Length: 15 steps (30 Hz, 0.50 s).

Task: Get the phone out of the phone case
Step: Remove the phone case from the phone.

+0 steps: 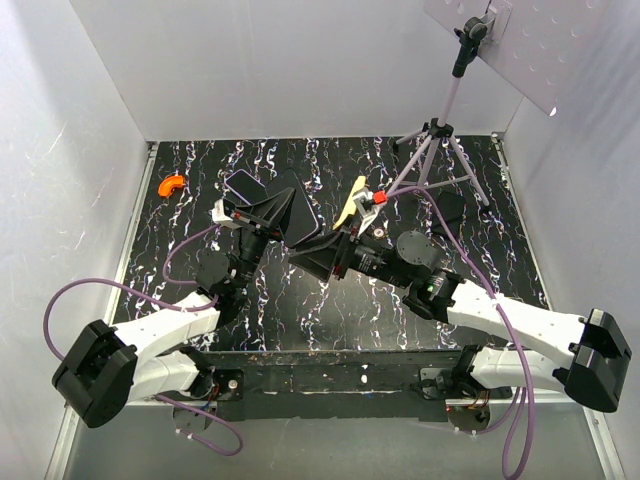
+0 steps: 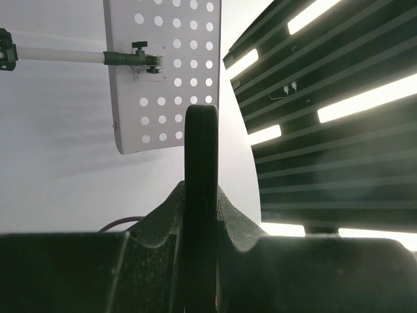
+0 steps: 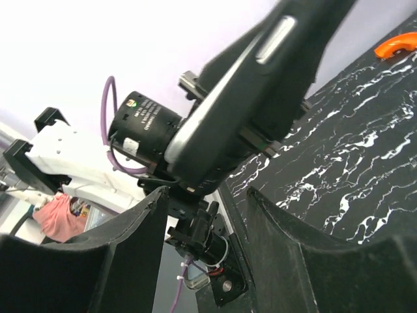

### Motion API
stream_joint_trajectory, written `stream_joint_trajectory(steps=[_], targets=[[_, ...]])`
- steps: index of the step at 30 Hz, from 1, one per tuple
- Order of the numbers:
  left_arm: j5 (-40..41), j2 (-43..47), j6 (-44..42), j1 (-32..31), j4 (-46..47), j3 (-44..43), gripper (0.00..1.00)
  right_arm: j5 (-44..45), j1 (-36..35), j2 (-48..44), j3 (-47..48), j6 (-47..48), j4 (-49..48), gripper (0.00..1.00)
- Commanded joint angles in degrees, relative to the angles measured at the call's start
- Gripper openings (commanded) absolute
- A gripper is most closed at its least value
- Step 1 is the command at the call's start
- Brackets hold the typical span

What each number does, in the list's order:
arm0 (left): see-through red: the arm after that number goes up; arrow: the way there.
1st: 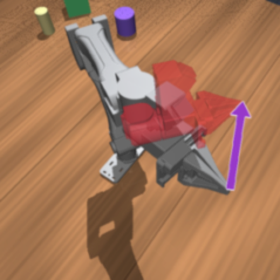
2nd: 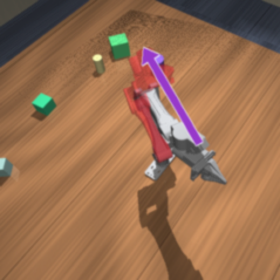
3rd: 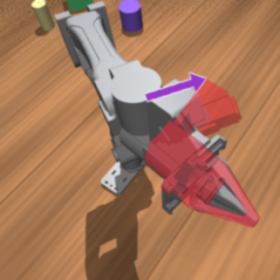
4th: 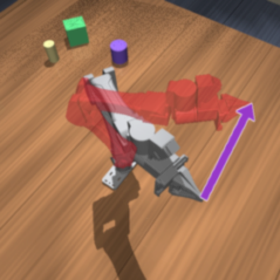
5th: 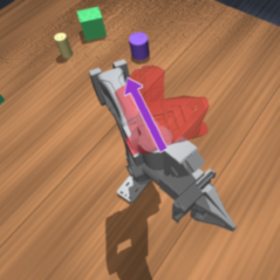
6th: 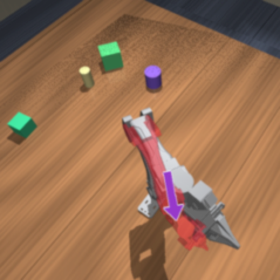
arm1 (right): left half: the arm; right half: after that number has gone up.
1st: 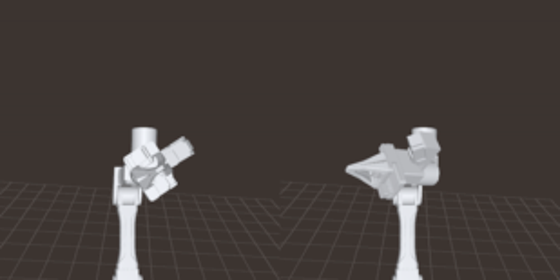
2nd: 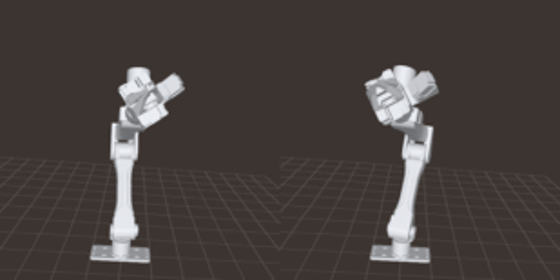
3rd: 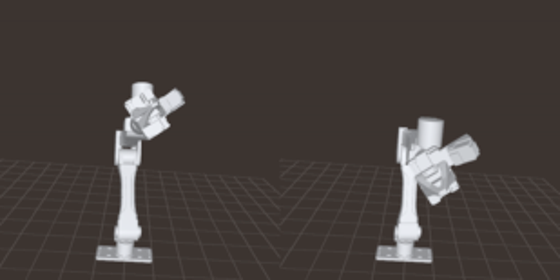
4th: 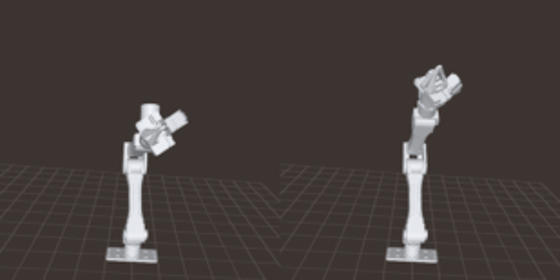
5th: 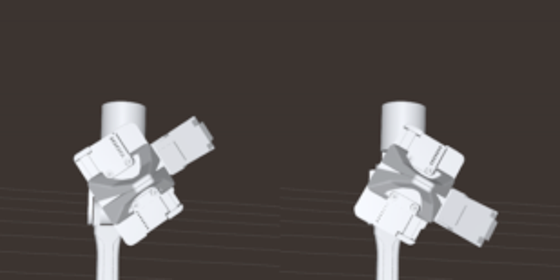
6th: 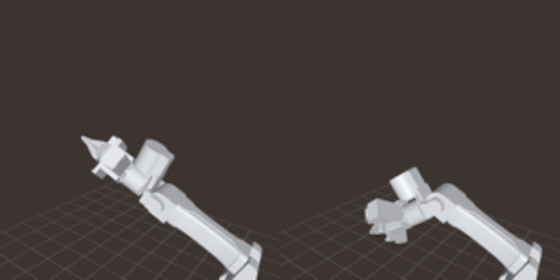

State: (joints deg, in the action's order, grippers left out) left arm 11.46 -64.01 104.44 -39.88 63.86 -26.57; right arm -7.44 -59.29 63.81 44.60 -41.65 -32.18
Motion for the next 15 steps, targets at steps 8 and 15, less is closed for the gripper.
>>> stream_joint_trajectory(steps=[8, 15], targets=[[-2.67, -1.03, 3.22, -0.29, 6.54, -2.26, 0.00, 0.85, -0.48, 2.19, 8.13, 4.47, -1.65, 0.61], [-2.15, 0.81, 1.55, -0.55, 4.61, -2.79, 0.00, 2.86, -2.49, 4.74, 9.46, 5.52, 0.37, 0.55]])
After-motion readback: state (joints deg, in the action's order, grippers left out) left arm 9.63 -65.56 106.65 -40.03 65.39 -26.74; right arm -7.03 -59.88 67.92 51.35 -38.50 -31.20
